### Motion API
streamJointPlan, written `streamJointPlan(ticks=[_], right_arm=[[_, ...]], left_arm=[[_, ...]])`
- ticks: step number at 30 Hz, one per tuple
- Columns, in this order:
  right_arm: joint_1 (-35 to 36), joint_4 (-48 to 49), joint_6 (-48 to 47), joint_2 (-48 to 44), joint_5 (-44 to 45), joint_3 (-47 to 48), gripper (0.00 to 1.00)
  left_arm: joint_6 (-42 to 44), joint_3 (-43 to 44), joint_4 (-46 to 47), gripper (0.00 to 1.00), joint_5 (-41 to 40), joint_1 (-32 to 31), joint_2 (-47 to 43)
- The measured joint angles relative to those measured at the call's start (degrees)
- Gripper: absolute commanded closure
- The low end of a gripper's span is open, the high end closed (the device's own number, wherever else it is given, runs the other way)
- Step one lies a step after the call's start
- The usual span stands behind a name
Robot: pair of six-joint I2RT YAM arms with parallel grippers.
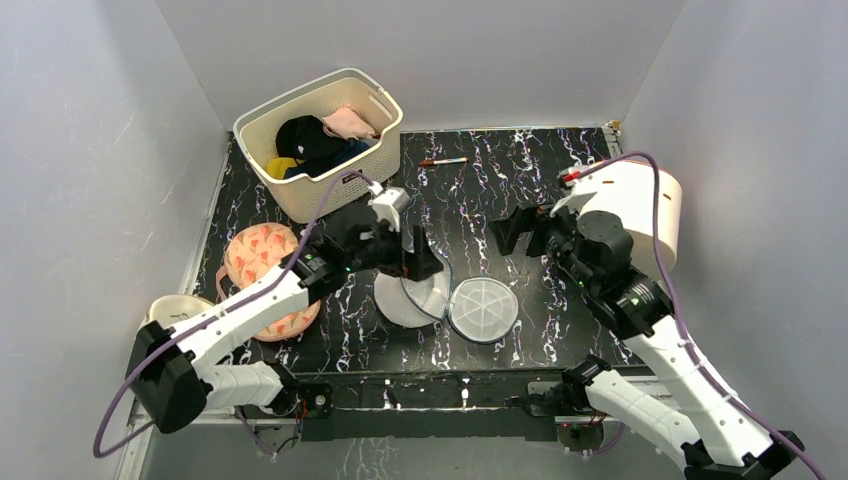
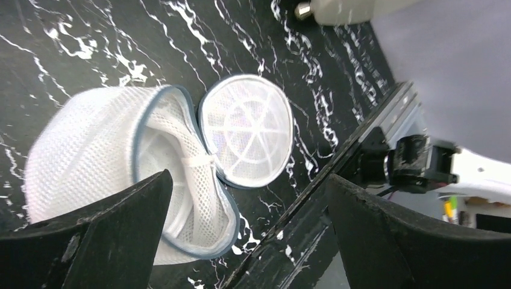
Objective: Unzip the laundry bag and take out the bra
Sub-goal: Close the laundry bag at the center of the board.
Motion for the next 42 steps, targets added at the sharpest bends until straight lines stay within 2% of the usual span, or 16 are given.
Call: streamJointPlan(ticks=[6, 11, 15, 17, 22, 31, 36, 42], right_arm=[[-0.02, 0.61, -0.72, -6.86, 3.85, 0.00, 0.02], [-0.04, 2.49, -1.51, -12.26, 5.55, 0.11, 0.02], [-0.04, 3.87, -1.88, -14.03, 5.86, 1.90, 0.02], [-0.04, 4.09, -1.99, -14.08, 5.95, 3.32, 0.02], [-0.04, 4.28, -2.38, -14.49, 6.34, 4.72, 0.02], [-0.04, 3.63, -2.91, -15.02, 7.15, 4.74, 0.02], [-0.04, 3.61, -2.80, -15.02, 7.10, 4.74, 0.02], [-0.04, 3.39, -2.78, -15.02, 7.10, 4.74, 0.02]], left_arm=[[4.09, 1.44, -0.09, 0.02, -13.55, -15.91, 4.72], [9.77, 7.76, -0.17, 0.02, -25.31, -31.80, 14.56], [13.70, 12.07, -0.39, 0.06, -30.32, -37.44, 23.93], [15.34, 14.21, -0.76, 0.10, -32.28, -38.77, 29.18], [15.58, 18.32, -1.07, 0.34, -34.18, -39.10, 38.71], [13.03, 30.82, -4.94, 0.53, -34.60, -39.21, 50.64], [12.44, 37.18, -7.91, 0.55, -35.60, -39.21, 54.88], [11.82, 38.32, -10.12, 0.54, -36.30, -39.21, 56.33]])
